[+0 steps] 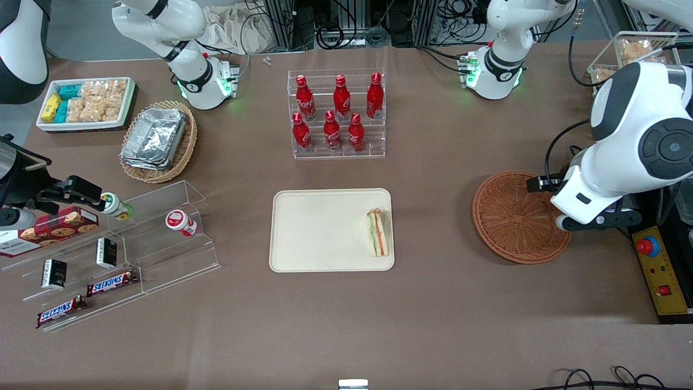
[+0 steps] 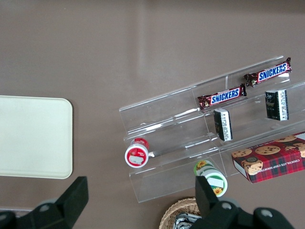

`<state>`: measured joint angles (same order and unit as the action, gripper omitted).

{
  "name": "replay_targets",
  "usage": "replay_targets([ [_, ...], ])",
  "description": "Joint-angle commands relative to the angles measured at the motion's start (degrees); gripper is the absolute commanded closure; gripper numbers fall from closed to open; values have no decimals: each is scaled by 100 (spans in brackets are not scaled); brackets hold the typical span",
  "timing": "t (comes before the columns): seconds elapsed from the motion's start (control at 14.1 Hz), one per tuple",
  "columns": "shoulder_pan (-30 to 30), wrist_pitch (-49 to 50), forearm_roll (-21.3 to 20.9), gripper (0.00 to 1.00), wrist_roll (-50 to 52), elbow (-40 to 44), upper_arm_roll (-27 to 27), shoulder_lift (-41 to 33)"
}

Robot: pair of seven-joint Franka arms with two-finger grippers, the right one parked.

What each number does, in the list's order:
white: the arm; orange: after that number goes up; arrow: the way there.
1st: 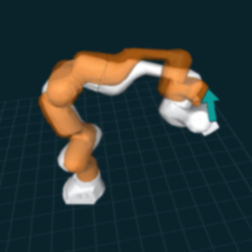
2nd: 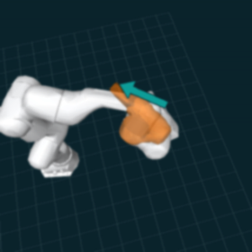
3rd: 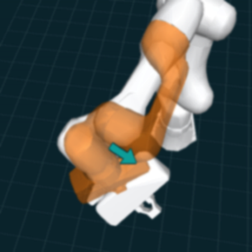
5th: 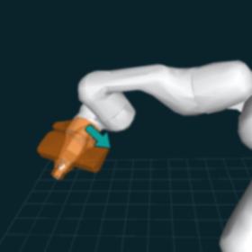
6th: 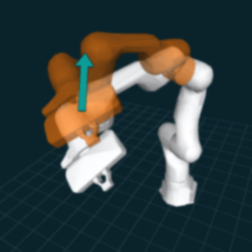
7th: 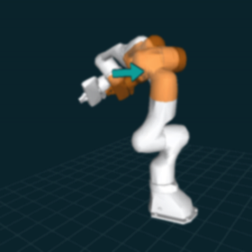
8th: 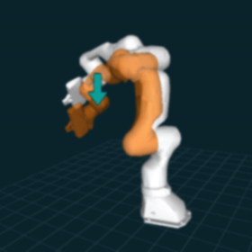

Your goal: Place sandwich from basket to tray

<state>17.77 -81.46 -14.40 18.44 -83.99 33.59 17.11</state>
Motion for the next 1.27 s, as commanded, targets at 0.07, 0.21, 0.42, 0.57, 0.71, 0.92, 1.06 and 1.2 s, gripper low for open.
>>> replay_targets([
  [0.07, 402, 34, 122, 0, -262, -91, 25, -217],
  [0.21, 508, -150, 139, 0, -271, -100, 25, -226],
  [0.42, 229, -291, 322, 0, -314, -91, -394, -235],
  [0.57, -682, -388, 831, 0, -717, -143, -1718, -462],
  [0.71, -1404, -459, 1184, 0, -929, -170, -2678, -542],
  [0.92, -2014, -546, 1456, 0, -965, -144, -3481, -542],
  [1.06, -1988, -547, 1493, 0, -956, -100, -3491, -490],
  [1.2, -1988, -547, 1493, 0, -956, -30, -3474, -428],
])
